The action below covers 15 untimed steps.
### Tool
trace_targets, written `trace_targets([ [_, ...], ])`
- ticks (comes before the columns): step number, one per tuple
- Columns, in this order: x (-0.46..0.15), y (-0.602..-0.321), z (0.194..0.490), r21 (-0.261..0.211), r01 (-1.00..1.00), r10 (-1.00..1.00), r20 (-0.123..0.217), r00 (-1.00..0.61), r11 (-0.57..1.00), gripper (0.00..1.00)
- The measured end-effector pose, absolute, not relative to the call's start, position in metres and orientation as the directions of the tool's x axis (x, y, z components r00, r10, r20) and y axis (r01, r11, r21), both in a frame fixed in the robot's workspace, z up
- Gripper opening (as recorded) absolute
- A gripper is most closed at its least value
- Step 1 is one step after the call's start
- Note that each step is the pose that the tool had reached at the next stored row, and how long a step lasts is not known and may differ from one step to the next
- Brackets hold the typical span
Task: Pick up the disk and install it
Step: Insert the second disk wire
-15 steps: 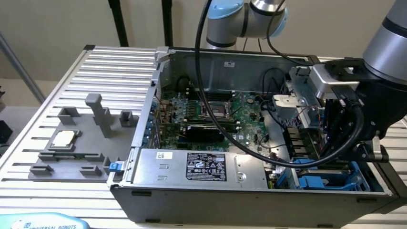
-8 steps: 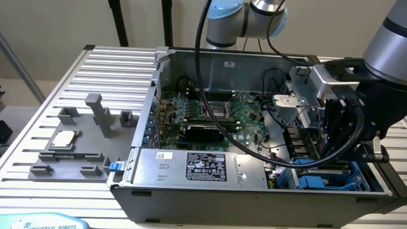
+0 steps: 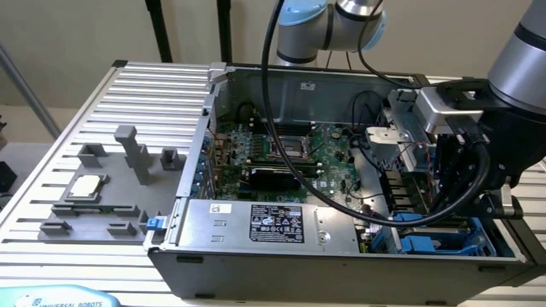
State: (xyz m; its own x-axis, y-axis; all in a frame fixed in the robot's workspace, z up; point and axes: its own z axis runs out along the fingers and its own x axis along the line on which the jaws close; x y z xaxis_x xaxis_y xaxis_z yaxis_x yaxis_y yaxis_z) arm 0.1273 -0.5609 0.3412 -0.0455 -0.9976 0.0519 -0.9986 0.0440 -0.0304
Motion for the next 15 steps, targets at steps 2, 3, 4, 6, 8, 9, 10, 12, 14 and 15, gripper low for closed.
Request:
trace_targets([
  [2, 0.1273, -0.5609, 0.3409, -0.03, -0.999, -0.998, 0.052, -0.045, 0.044, 0.16],
  [3, 0.1273, -0.5609, 0.3407, -0.03, -0.999, -0.998, 0.052, -0.046, 0.044, 0.16],
  [4, 0.1273, -0.5608, 0.3405, -0.03, -0.999, -0.998, 0.052, -0.045, 0.044, 0.16],
  [6, 0.1273, -0.5607, 0.3403, -0.03, -0.999, -0.998, 0.052, -0.046, 0.044, 0.16],
  [8, 0.1273, -0.5607, 0.3398, -0.03, -0.999, -0.998, 0.052, -0.046, 0.044, 0.16],
  [9, 0.1273, -0.5607, 0.3393, -0.03, -0.999, -0.998, 0.052, -0.045, 0.044, 0.16],
  [10, 0.1273, -0.5607, 0.3387, -0.031, -0.999, -0.998, 0.053, -0.045, 0.044, 0.16],
  [12, 0.1273, -0.5607, 0.3377, -0.03, -0.999, -0.998, 0.052, -0.045, 0.044, 0.16],
  [14, 0.1273, -0.5607, 0.3373, -0.03, -0.999, -0.998, 0.052, -0.046, 0.044, 0.16],
  [15, 0.1273, -0.5607, 0.3373, -0.03, -0.999, -0.998, 0.052, -0.046, 0.044, 0.16],
])
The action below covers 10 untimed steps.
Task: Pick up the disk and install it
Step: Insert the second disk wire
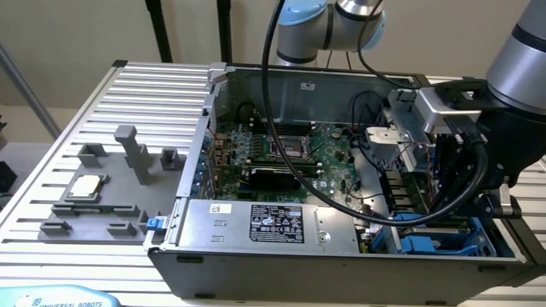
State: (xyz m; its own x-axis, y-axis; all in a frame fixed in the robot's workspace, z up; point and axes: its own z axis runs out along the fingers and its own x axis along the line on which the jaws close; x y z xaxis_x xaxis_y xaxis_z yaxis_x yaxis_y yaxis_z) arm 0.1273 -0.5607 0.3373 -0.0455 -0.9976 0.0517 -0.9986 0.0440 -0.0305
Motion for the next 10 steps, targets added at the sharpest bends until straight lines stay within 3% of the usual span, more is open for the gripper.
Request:
trace_targets([
  [10, 0.1273, -0.5603, 0.3435, -0.03, -0.999, -0.998, 0.051, -0.045, 0.044, 0.16],
])
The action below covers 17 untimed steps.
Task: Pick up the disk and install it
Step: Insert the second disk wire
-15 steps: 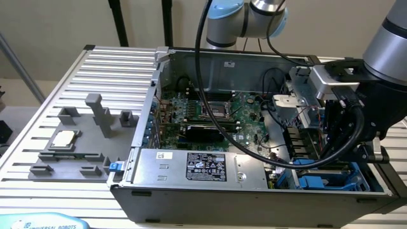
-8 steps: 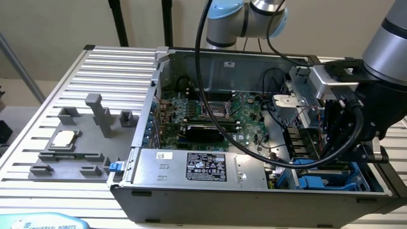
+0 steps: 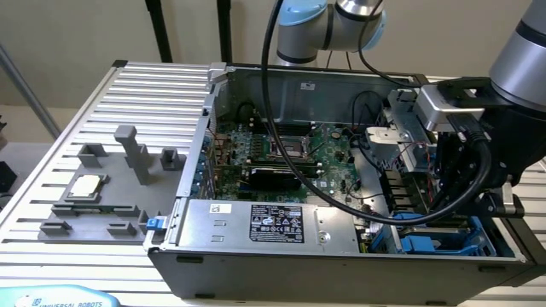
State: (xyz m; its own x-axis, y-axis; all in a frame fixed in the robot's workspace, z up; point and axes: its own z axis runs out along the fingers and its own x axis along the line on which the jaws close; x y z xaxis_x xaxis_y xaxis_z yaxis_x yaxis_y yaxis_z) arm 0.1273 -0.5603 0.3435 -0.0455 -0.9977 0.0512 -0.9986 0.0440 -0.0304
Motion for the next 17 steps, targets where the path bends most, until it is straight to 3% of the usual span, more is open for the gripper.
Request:
trace_targets([
  [17, 0.1273, -0.5607, 0.3417, -0.03, -0.999, -0.998, 0.04, -0.045, 0.044, 0.16],
])
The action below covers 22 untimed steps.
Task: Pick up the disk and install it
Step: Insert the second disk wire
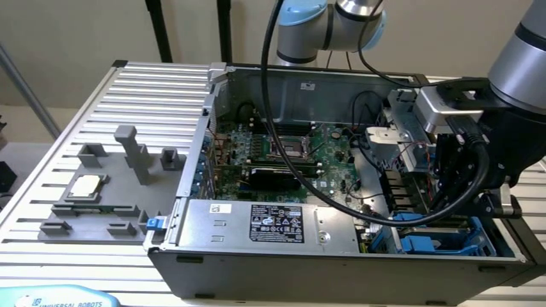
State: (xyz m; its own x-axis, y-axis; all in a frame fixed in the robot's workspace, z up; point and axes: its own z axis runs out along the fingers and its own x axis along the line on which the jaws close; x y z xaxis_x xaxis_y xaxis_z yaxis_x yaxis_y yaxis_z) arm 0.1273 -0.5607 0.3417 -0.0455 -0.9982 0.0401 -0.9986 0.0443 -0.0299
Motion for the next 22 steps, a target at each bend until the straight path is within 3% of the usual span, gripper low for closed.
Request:
trace_targets([
  [22, 0.1273, -0.5629, 0.3413, -0.03, -0.999, -0.999, 0.03, -0.046, 0.045, 0.16],
])
